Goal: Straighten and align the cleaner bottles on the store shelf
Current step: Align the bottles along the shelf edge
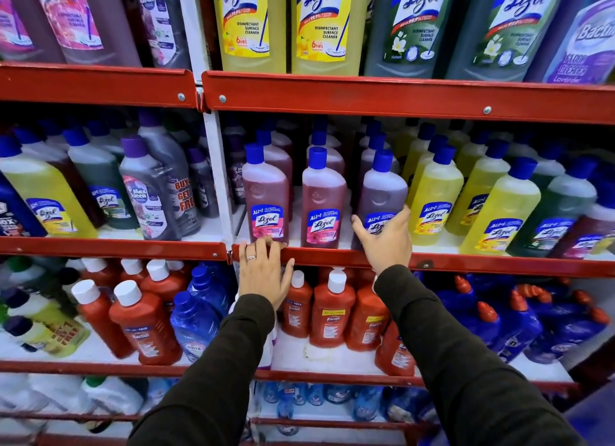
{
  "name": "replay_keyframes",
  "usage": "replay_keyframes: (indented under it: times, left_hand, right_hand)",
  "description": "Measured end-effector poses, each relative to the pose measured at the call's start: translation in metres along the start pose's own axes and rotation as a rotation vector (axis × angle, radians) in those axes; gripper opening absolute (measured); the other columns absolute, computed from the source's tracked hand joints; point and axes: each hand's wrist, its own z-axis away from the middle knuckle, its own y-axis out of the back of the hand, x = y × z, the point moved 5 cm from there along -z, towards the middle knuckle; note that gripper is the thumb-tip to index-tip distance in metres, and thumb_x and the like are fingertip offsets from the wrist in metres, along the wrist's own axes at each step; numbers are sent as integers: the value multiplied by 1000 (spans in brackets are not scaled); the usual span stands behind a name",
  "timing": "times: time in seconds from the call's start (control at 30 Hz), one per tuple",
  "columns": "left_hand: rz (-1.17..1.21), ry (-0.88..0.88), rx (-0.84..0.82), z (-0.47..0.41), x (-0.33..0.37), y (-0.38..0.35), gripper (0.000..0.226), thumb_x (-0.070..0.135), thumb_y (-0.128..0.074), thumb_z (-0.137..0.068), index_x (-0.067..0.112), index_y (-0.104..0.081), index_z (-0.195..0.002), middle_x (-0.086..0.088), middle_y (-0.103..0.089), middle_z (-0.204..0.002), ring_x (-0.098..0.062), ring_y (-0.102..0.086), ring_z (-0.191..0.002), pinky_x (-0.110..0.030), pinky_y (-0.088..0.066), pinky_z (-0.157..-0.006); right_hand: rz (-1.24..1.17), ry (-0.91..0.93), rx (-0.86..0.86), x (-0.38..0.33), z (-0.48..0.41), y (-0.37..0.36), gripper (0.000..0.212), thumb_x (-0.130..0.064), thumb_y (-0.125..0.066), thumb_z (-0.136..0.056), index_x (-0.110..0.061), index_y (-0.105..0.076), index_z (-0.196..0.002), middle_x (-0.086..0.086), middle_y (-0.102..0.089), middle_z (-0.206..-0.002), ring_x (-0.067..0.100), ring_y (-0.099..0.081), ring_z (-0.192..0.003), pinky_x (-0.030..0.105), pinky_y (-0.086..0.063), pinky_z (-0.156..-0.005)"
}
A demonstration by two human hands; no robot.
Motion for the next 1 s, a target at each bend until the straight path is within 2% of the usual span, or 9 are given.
replay_keyframes:
  times: [0.17, 0.27, 0.37, 0.43, 0.47, 0.53, 0.6, 0.7, 1.0]
  left_hand:
    - [7, 25, -6, -1, 3, 3, 41, 41, -53, -95, 8, -58, -119, -22, -61, -119, -40, -58, -112, -58, -41, -108]
    - [2, 34, -7, -1, 3, 3, 40, 39, -54, -95, 7, -59, -118, -23, -61, -118, -42, -58, -110, -59, -42, -106]
    - [1, 39, -16, -1, 3, 2, 40, 38, -59, -94, 6, -59, -118, -23, -61, -118, -42, -58, -111, -59, -42, -106]
    - [5, 44, -11, -2, 4, 3, 39, 37, -61, -93, 6, -59, -116, -23, -61, -116, -42, -58, -110, -59, -43, -105]
    - [7, 44, -8, -2, 4, 3, 38, 37, -61, -93, 6, -59, -116, -23, -61, -116, -42, -59, -109, -59, -43, -105]
    - [2, 45, -6, -2, 5, 2, 39, 36, -62, -93, 5, -59, -116, -24, -62, -115, -43, -59, -109, -59, -42, -106]
    - [-8, 53, -11, -2, 4, 0, 40, 37, -61, -93, 5, -59, -117, -24, -61, -116, -43, -58, -110, -59, -41, -106]
    - [-24, 55, -9, -2, 4, -2, 40, 36, -61, -93, 3, -59, -115, -25, -62, -116, -44, -59, -110, -59, -41, -105]
    - [7, 88, 29, -1, 7, 0, 34, 31, -62, -94, 2, -59, -112, -28, -61, -114, -47, -57, -109, -60, -43, -103]
  right_hand:
    - [16, 33, -19, 0, 0, 2, 104, -68, -74, -74, -7, -32, -148, 13, -56, -139, 32, -60, -126, 42, -56, -100]
    - [-130, 42, 6, 6, 2, 7, 96, -69, -68, -80, -11, -34, -149, 11, -48, -142, 26, -53, -131, 39, -50, -107]
    - [-402, 19, 244, 14, -2, 28, 60, -44, -56, -98, -10, -42, -146, 14, -43, -145, 24, -48, -132, 20, -39, -109]
    - [-403, -50, 368, 20, -15, 40, 58, -31, -58, -98, -6, -41, -148, 20, -40, -147, 30, -45, -134, 9, -34, -101]
    - [-362, -101, 367, 24, -24, 42, 66, -28, -65, -95, -5, -37, -150, 22, -38, -149, 34, -43, -137, 15, -35, -104]
    - [-226, -218, 277, 37, -46, 41, 89, -30, -77, -85, -6, -28, -155, 24, -34, -153, 39, -38, -142, 40, -36, -115]
    - [-107, -328, 137, 51, -64, 39, 104, -33, -84, -79, -5, -21, -157, 25, -35, -155, 42, -38, -144, 49, -35, -117]
    - [-94, -348, 7, 65, -77, 38, 107, -31, -87, -75, 0, -22, -154, 26, -41, -153, 41, -43, -142, 47, -37, -116]
    - [30, -135, 73, 75, -50, 54, 104, -50, -80, -77, 1, -28, -151, 24, -48, -147, 41, -46, -137, 47, -38, -115]
